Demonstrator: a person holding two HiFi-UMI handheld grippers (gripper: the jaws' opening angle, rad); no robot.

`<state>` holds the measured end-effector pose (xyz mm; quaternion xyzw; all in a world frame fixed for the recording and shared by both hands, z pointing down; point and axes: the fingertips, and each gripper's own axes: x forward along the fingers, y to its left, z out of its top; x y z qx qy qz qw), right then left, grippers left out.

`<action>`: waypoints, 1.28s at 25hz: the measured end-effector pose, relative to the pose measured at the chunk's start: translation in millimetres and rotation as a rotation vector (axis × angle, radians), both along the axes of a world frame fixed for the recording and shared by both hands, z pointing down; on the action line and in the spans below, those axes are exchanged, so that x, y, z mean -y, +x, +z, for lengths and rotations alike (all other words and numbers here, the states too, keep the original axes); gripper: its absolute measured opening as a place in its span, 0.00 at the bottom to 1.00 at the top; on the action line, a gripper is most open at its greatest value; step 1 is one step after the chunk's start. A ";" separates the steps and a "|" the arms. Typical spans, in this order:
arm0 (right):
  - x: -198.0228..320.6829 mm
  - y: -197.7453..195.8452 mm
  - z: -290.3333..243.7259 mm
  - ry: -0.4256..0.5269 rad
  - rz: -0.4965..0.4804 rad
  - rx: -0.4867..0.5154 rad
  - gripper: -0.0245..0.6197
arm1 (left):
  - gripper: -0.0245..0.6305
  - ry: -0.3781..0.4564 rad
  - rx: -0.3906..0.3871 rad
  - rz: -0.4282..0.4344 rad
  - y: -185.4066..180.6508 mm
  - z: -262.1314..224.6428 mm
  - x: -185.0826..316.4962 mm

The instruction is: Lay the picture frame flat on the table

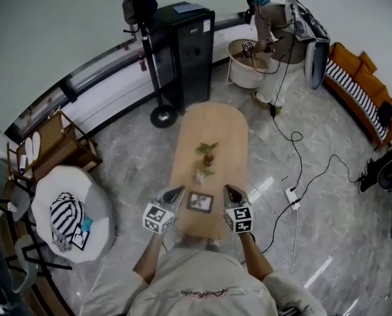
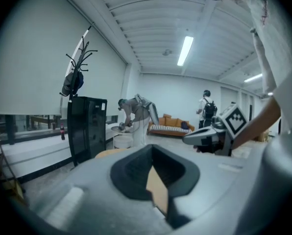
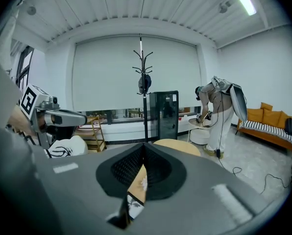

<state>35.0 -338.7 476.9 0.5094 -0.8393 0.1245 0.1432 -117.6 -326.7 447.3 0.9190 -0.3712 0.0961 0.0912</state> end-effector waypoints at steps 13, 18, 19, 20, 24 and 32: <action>18.7 11.8 -58.5 0.096 0.038 0.017 0.04 | 0.04 0.102 0.004 0.004 -2.3 -60.4 30.4; 26.7 12.3 -69.4 0.117 0.041 0.019 0.04 | 0.04 0.125 0.005 0.004 -0.6 -71.7 41.9; 27.2 12.3 -70.3 0.119 0.041 0.020 0.04 | 0.04 0.128 0.004 0.005 0.7 -72.8 42.8; 27.9 11.9 -71.2 0.122 0.040 0.021 0.04 | 0.04 0.132 0.004 0.008 1.9 -73.8 43.5; 29.9 6.3 -69.7 0.123 0.036 0.031 0.04 | 0.04 0.136 0.001 0.020 4.5 -74.1 46.1; 29.8 2.4 -64.7 0.099 0.030 0.049 0.04 | 0.04 0.126 0.001 0.029 7.4 -70.6 47.6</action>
